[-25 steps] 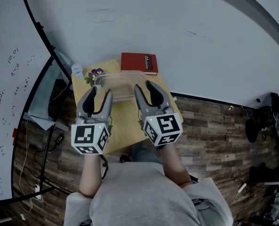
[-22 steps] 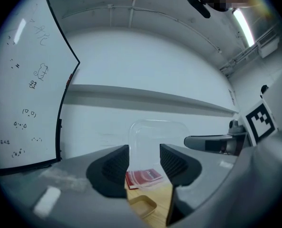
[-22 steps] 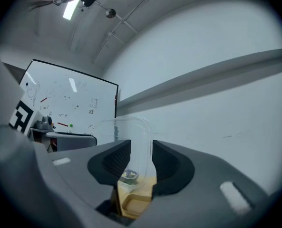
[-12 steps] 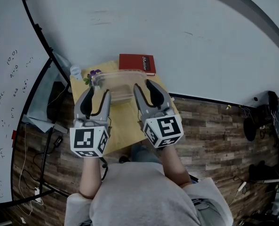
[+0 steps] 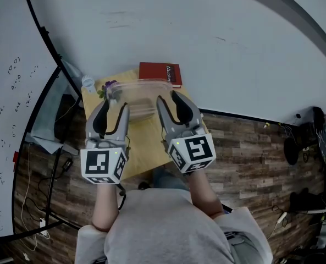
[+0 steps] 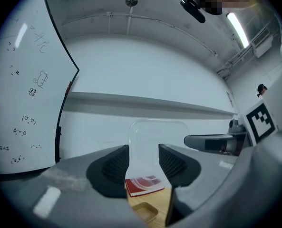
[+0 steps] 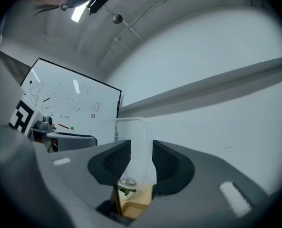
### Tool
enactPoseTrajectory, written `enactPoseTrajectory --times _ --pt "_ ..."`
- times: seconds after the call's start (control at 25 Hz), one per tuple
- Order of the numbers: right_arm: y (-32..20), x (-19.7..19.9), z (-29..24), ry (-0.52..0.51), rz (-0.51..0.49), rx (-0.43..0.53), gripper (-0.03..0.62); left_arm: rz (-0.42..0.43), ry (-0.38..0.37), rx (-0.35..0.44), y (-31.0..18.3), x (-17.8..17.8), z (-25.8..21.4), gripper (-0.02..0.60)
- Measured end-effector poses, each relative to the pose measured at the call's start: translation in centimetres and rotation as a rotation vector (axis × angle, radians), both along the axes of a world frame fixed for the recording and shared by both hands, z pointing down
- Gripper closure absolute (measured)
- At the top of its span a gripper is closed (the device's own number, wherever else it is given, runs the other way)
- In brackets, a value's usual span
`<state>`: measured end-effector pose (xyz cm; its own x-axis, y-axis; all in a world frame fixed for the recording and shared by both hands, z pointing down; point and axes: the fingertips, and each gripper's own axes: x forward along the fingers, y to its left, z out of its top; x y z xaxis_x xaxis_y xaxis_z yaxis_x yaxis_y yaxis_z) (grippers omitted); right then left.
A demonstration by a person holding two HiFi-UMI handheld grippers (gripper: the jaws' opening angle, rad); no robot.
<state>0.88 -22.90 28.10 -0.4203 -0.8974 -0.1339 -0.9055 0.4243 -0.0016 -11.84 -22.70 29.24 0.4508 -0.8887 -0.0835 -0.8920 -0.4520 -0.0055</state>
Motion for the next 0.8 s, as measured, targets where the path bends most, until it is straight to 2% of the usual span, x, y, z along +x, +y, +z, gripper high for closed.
enactPoseTrajectory --times 0.8 --pt "-0.12 0.23 -0.48 0.017 0.005 0.022 0.462 0.005 -0.002 0.009 -0.19 0.31 -0.21 0.388"
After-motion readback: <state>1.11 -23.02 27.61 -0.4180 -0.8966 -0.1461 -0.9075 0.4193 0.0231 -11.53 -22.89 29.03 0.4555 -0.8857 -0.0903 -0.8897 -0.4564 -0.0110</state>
